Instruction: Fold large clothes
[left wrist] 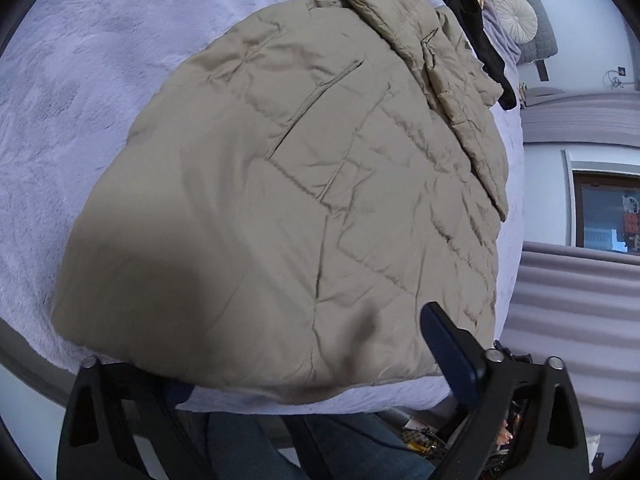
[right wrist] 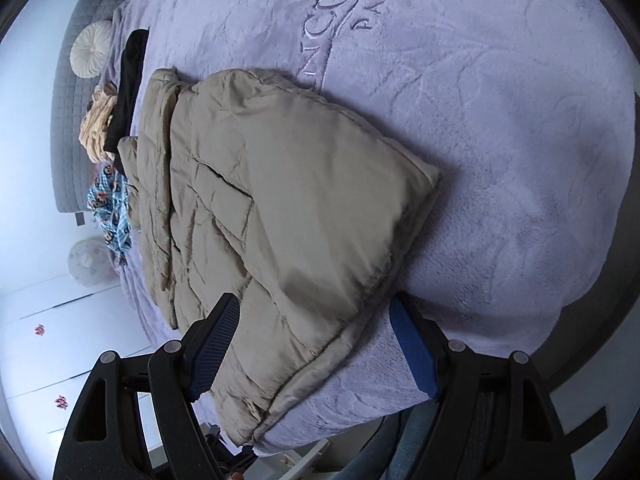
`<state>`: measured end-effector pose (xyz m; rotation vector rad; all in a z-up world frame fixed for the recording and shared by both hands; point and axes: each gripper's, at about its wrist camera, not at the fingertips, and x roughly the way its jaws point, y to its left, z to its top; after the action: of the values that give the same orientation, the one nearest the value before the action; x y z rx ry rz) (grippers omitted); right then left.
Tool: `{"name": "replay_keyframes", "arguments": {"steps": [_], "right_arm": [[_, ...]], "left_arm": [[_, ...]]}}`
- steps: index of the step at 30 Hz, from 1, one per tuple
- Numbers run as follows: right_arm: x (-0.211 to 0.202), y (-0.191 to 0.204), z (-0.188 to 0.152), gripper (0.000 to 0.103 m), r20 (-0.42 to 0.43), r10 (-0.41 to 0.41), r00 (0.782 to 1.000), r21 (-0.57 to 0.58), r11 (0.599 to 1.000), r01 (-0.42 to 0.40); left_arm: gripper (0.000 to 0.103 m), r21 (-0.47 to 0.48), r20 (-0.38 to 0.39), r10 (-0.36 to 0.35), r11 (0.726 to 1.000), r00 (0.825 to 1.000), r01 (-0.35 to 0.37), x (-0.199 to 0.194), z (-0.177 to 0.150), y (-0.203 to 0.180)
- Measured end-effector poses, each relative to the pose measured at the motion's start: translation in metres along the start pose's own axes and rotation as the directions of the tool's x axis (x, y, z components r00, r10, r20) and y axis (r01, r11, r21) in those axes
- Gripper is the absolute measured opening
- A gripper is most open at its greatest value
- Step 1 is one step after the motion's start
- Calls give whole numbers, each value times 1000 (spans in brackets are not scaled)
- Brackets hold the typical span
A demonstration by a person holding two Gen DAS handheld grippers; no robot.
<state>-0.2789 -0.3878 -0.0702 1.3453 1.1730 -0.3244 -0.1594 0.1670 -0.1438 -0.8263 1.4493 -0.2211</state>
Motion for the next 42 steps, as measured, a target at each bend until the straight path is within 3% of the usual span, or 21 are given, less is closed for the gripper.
{"name": "replay_keyframes", "arguments": {"steps": [1, 3, 4, 6, 7, 8, 9, 10, 11, 18, 25, 30, 39, 42], "right_arm": [[2, 0, 2, 80, -5, 10, 1000, 9, 1000, -10], [6, -1, 5, 80, -8, 19, 1000, 41, 999, -18], [8, -3, 6, 78, -12, 29, 1000, 58, 998, -28], [12, -5, 6, 67, -27, 53, 998, 88, 995, -51], [13, -7, 7, 55, -34, 57, 998, 92, 994, -53], [14, -7, 7, 33, -39, 59, 997, 88, 995, -55], [14, -6, 7, 21, -40, 58, 998, 80, 995, -55], [12, -4, 7, 12, -32, 59, 998, 70, 996, -57], [10, 1, 7, 10, -26, 63, 998, 53, 997, -62], [-11, 43, 10, 8, 5, 83, 997, -97, 992, -82], [-35, 107, 23, 7, 28, 146, 989, -253, 958, -134], [-46, 165, 46, 7, 19, 177, 984, -372, 915, -157], [-41, 273, 96, 7, -49, 194, 980, -579, 794, -186], [-27, 299, 118, 7, -56, 171, 984, -614, 771, -169]], "left_arm": [[75, 2, -4, -1, 1000, 1000, 1, 2, 3, -2], [29, 15, -18, 18, 1000, 1000, -17, 5, 7, -6], [19, 29, -22, 36, 999, 999, -35, 6, 8, -8], [13, 48, 0, 37, 998, 999, -37, -2, 9, -6], [11, 56, 12, 32, 998, 999, -32, -7, 9, -7], [11, 65, 24, 27, 997, 999, -29, -11, 9, -9], [11, 77, 39, 25, 997, 999, -28, -16, 10, -12], [11, 92, 52, 21, 995, 998, -26, -22, 10, -16], [11, 108, 64, 18, 994, 998, -25, -27, 10, -21], [11, 201, 156, -49, 979, 987, 17, -68, 24, -55], [11, 300, 247, -96, 954, 964, 18, -106, 50, -103], [11, 311, 333, -118, 950, 936, 9, -133, 74, -139], [11, 294, 483, -59, 951, 874, -98, -150, 123, -199], [11, 285, 495, -43, 951, 868, -116, -141, 141, -208]]}}
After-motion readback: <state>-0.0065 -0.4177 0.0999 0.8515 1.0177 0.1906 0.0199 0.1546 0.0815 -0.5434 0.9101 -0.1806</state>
